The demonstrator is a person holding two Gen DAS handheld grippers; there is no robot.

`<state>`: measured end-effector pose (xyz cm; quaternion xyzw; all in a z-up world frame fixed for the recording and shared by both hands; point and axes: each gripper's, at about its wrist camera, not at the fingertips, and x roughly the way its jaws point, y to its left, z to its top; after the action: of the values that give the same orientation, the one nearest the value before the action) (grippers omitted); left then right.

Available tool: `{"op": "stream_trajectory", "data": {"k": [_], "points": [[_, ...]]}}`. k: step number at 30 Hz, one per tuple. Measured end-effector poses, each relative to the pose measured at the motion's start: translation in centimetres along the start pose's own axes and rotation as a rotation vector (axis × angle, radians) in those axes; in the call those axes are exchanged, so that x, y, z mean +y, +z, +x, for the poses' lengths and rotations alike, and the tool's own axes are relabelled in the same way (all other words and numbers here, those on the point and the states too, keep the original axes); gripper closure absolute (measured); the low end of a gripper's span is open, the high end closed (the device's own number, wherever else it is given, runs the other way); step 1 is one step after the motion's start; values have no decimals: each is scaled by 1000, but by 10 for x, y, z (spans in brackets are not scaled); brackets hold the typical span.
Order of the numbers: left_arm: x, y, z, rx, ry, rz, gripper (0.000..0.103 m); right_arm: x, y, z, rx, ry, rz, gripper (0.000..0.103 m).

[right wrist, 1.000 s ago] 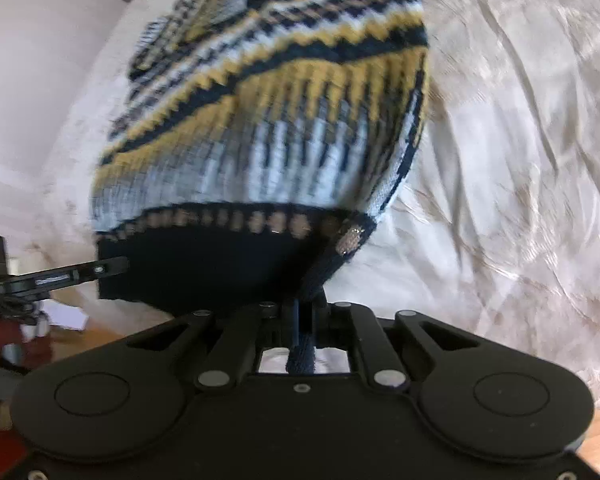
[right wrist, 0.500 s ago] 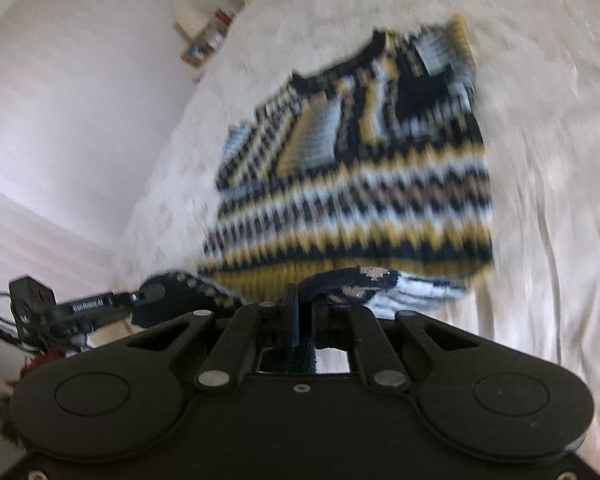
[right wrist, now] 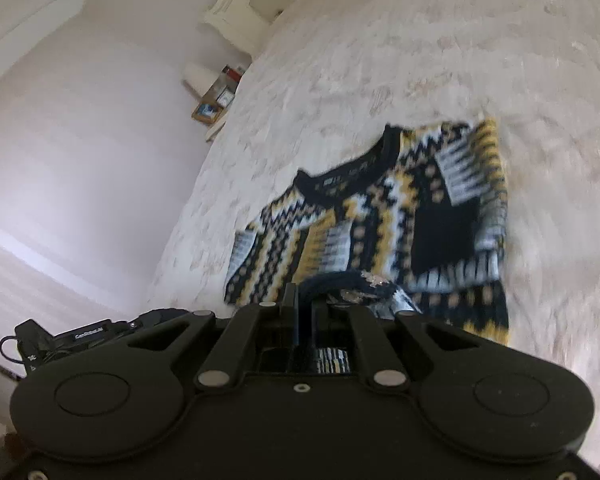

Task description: Fold small clothes

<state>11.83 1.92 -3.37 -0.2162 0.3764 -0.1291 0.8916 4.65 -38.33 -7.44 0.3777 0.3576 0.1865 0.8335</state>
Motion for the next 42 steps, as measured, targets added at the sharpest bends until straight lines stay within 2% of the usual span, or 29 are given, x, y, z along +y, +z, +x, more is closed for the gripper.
{"op": "stream_trajectory", "data": {"k": [5,8,13,18,27,29,35,36,39,40,41,42], "points": [[-4,26,26,3,-41,15,97,-4,23,15,-55,-19,34,90],[-3,40,45,24,-67,17,97,-8,35,28,-91,-64,64,90],[-3,59,76,51,-65,37,97,-15,56,52,-120,-119,100,90],[-2,69,110,88,-31,66,97,-24,76,82,-103,-182,104,90],[16,77,166,178,28,38,96,-52,95,124,-40,-243,168,89],[19,79,178,196,39,35,94,-57,97,132,-27,-255,172,86],[29,87,199,217,24,25,92,-66,104,149,6,-306,155,82],[29,89,200,210,28,30,91,-67,105,150,7,-310,148,81],[32,96,200,168,43,30,78,-67,107,153,7,-319,135,73],[32,100,199,156,51,27,78,-67,108,154,5,-319,133,66],[32,103,197,146,59,25,78,-66,109,153,-8,-327,126,53],[32,107,194,135,66,30,78,-65,110,150,-30,-329,117,48]]}}
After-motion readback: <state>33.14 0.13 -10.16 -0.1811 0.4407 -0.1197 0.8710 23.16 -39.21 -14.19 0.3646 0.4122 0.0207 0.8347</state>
